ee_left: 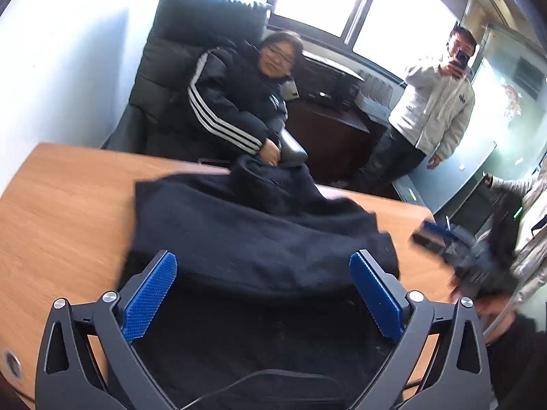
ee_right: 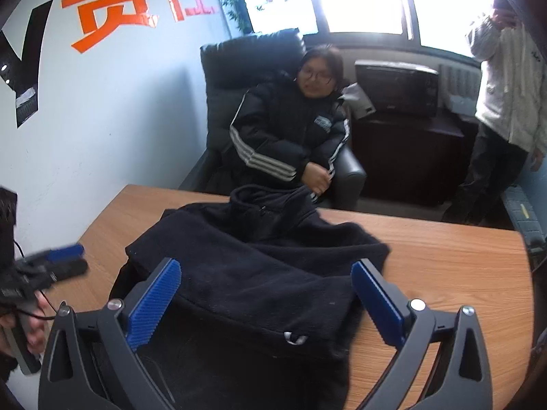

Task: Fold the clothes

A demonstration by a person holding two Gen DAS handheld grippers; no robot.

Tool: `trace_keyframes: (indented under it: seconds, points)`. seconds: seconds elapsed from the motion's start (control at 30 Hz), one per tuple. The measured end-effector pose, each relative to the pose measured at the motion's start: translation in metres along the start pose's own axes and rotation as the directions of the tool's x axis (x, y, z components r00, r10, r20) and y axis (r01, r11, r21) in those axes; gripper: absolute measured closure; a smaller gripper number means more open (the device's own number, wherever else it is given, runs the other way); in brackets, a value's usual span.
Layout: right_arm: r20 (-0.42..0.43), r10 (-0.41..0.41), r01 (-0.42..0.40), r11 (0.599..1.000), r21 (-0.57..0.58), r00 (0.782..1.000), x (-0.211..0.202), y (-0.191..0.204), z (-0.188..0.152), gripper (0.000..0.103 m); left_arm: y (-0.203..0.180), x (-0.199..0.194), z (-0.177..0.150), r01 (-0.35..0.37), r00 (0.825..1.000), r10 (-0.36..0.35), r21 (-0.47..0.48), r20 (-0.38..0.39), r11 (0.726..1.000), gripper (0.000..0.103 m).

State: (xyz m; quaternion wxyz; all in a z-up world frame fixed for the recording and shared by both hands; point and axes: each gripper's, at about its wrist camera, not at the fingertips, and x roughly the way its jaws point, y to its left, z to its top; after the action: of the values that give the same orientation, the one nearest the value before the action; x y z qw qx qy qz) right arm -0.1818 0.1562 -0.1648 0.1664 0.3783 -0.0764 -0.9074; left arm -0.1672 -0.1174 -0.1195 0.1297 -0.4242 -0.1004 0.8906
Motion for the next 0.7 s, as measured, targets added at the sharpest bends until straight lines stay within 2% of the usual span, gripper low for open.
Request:
trace_keyframes:
  seconds: [0.03,0.1,0.13,0.17,0.2,0.23,0.27,0.33,0.4,0.43,0.47,0.53,0.57,0.6,0.63,0.67,0.7]
  points:
    - [-0.025,0.022,-0.022,1.0,-0.013,0.999,0.022,0.01,-0.002,0.001,0.019,-0.009,0.01,-0.009,1.0,0.009,0.0,0.011,1.0,0.0]
    - [-0.074,0.003,-0.007,0.999,-0.052,0.997,0.066,0.025,-0.013,0.006,0.055,0.029,0.021,0.053,0.997,-0.054,-0.023,-0.053,0.998,0.0]
    - [-0.122,-0.029,0.022,0.998,-0.059,0.992,0.087,0.024,-0.022,0.013,0.074,0.048,0.026,0.083,0.993,-0.086,-0.036,-0.083,0.996,0.0]
    - [-0.179,-0.069,0.058,0.996,-0.062,0.982,0.108,0.021,-0.032,0.023,0.092,0.068,0.031,0.113,0.986,-0.118,-0.049,-0.115,0.992,0.001]
    - [-0.238,-0.106,0.094,0.994,-0.059,0.965,0.127,0.013,-0.044,0.026,0.102,0.093,0.026,0.146,0.974,-0.156,-0.068,-0.166,0.987,0.001]
    - [-0.275,-0.141,0.13,0.99,-0.057,0.951,0.135,0.003,-0.056,0.034,0.112,0.117,0.02,0.177,0.958,-0.191,-0.085,-0.215,0.981,0.008]
    - [-0.294,-0.175,0.165,0.985,-0.058,0.94,0.136,-0.008,-0.067,0.048,0.116,0.135,0.009,0.165,0.95,-0.171,-0.044,-0.26,0.985,0.018]
    - [-0.31,-0.239,0.232,0.971,-0.059,0.92,0.131,-0.029,-0.085,0.056,0.123,0.169,-0.012,0.146,0.931,-0.124,0.038,-0.344,0.989,0.028]
    - [-0.282,-0.282,0.279,0.959,-0.052,0.917,0.113,-0.045,-0.093,0.058,0.131,0.169,-0.024,0.169,0.931,-0.144,0.046,-0.335,0.985,0.03]
    - [-0.282,-0.289,0.287,0.957,-0.049,0.915,0.107,-0.051,-0.095,0.066,0.135,0.166,-0.027,0.187,0.933,-0.162,0.047,-0.321,0.981,0.032]
    - [-0.278,-0.316,0.31,0.948,-0.066,0.907,0.104,-0.049,-0.093,0.068,0.135,0.159,-0.026,0.17,0.941,-0.143,0.064,-0.308,0.983,0.035]
    - [-0.261,-0.398,0.378,0.917,-0.127,0.879,0.101,-0.037,-0.084,0.067,0.134,0.144,-0.023,0.137,0.954,-0.105,0.097,-0.282,0.986,0.035]
    - [-0.232,-0.417,0.395,0.908,-0.136,0.879,0.098,-0.029,-0.077,0.058,0.134,0.137,-0.021,0.122,0.96,-0.088,0.113,-0.266,0.986,0.028]
    - [-0.186,-0.4,0.384,0.916,-0.117,0.897,0.091,-0.018,-0.069,0.049,0.134,0.125,-0.018,0.127,0.97,-0.097,0.126,-0.222,0.984,0.021]
    - [-0.137,-0.366,0.357,0.93,-0.089,0.92,0.085,-0.007,-0.064,0.022,0.133,0.114,-0.017,0.144,0.976,-0.118,0.133,-0.185,0.981,0.005]
    - [-0.111,-0.35,0.344,0.936,-0.072,0.93,0.084,0.001,-0.063,0.007,0.136,0.121,-0.024,0.129,0.971,-0.098,0.133,-0.216,0.983,0.0]
    - [-0.128,-0.354,0.35,0.935,-0.055,0.926,0.088,0.002,-0.067,0.007,0.14,0.129,-0.03,0.114,0.966,-0.078,0.133,-0.248,0.985,0.001]
